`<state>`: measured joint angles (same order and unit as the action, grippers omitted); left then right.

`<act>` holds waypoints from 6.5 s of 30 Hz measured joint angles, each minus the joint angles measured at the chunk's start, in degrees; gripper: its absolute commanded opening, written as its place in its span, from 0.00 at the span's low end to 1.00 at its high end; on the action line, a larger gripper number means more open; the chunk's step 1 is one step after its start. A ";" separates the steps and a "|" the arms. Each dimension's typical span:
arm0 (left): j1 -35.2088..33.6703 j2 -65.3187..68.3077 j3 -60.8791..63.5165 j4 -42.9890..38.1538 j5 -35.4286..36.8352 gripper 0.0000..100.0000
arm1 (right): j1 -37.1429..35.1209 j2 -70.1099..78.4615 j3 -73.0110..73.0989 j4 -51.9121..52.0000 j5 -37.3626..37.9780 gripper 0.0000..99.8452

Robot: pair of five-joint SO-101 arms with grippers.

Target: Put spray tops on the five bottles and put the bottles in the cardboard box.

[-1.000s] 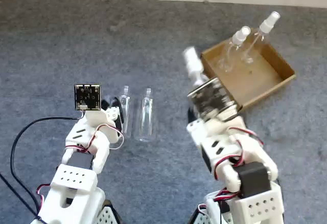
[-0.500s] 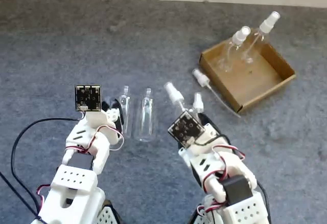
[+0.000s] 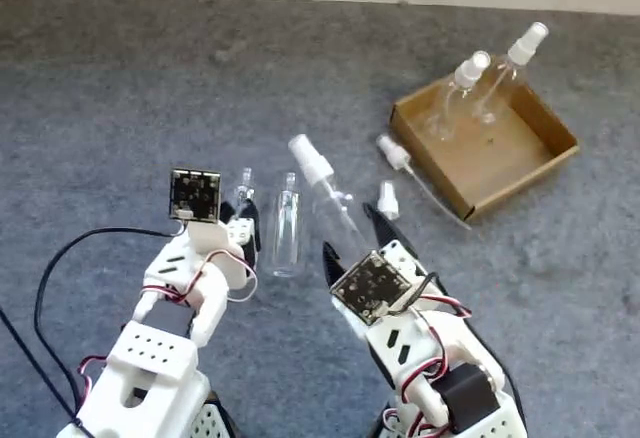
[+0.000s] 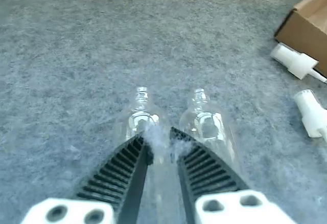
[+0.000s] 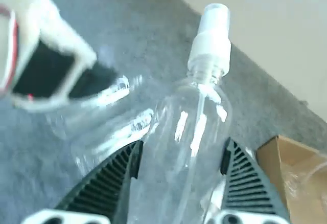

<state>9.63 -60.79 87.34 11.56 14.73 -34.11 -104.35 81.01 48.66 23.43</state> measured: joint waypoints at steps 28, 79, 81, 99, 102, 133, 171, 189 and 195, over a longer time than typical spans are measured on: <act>3.87 0.00 -2.73 -0.26 -0.09 0.00 | -13.19 -0.70 7.82 -4.57 -3.16 0.15; 15.47 -0.88 -2.99 -0.44 0.00 0.01 | -13.10 -0.09 12.04 -4.48 -3.16 0.15; 15.56 -0.88 -2.99 -0.53 0.00 0.01 | -13.10 -0.09 12.04 -4.48 -3.16 0.15; 15.56 -0.97 -0.26 -0.97 -6.42 0.00 | -13.19 0.00 13.71 -4.40 -3.16 0.15; 15.56 -0.97 -0.26 -0.97 -6.42 0.00 | -13.19 0.00 13.71 -4.40 -3.16 0.15; 15.65 -0.26 0.00 -0.62 -6.42 0.00 | -13.19 -0.09 13.71 -4.40 -8.26 0.20; 16.70 0.00 0.62 -0.44 -6.95 0.00 | -13.63 -0.35 13.71 -4.57 -8.35 0.26; 14.24 0.00 0.62 -0.44 -6.95 0.00 | -10.73 2.02 14.07 -5.80 -10.29 0.26; 14.24 0.00 0.62 -0.44 -6.95 0.00 | -10.73 17.49 14.15 -13.36 -10.37 0.26</act>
<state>23.87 -60.79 87.96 11.12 7.78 -44.84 -86.86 95.16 35.30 13.05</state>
